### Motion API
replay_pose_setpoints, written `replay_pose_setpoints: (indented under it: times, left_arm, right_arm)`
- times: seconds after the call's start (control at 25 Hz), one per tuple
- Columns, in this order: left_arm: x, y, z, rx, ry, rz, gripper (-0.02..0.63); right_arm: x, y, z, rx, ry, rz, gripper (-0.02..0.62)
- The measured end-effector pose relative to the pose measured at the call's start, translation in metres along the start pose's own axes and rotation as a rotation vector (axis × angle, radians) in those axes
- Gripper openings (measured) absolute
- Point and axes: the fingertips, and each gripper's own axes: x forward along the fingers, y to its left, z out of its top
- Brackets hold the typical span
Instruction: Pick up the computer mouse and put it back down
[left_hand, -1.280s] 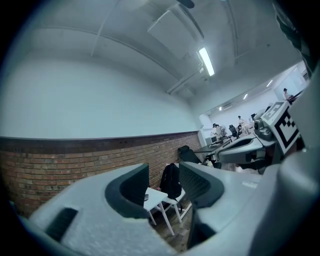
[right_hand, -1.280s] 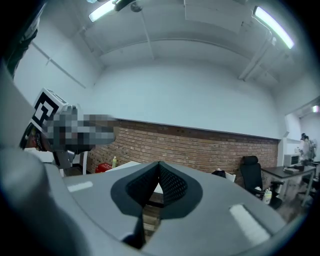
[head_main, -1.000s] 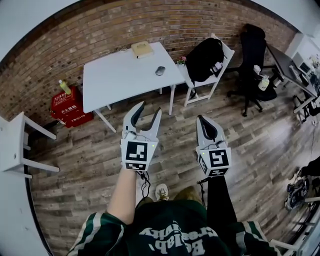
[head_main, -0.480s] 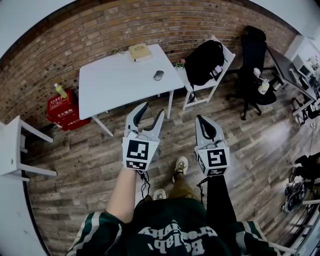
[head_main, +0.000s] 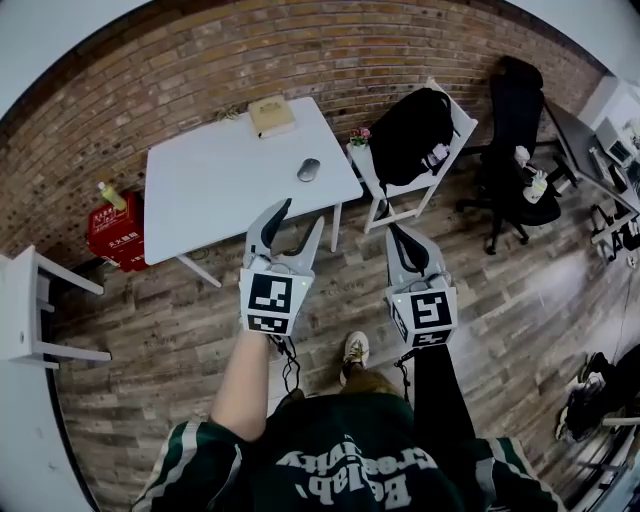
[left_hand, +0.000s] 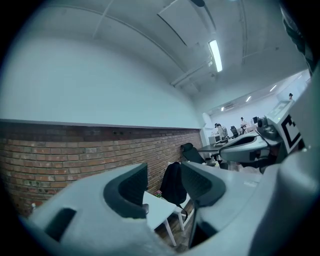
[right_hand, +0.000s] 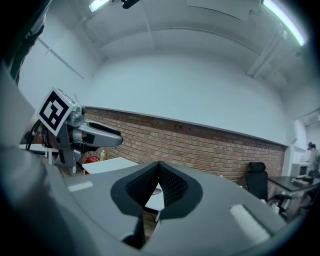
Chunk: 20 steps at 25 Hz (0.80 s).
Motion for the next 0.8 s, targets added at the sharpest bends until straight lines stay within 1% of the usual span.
replay_pose_setpoints:
  times: [0.16, 0.36, 0.56, 0.8]
  left_arm:
    - [0.053, 0.005, -0.004, 0.023, 0.023, 0.016, 0.224]
    - [0.105, 0.013, -0.008, 0.008, 0.037, 0.040, 0.227]
    - [0.138, 0.020, -0.009, 0.002, 0.041, 0.073, 0.227]
    - [0.160, 0.032, -0.011, -0.004, 0.066, 0.133, 0.227]
  right_arm:
    - [0.039, -0.039, -0.005, -0.028, 0.004, 0.023, 0.014]
    - [0.081, -0.081, -0.014, 0.003, 0.000, 0.059, 0.014]
    - [0.116, -0.103, -0.025, 0.025, -0.003, 0.114, 0.014]
    - [0.150, -0.116, -0.029, 0.049, -0.027, 0.183, 0.014]
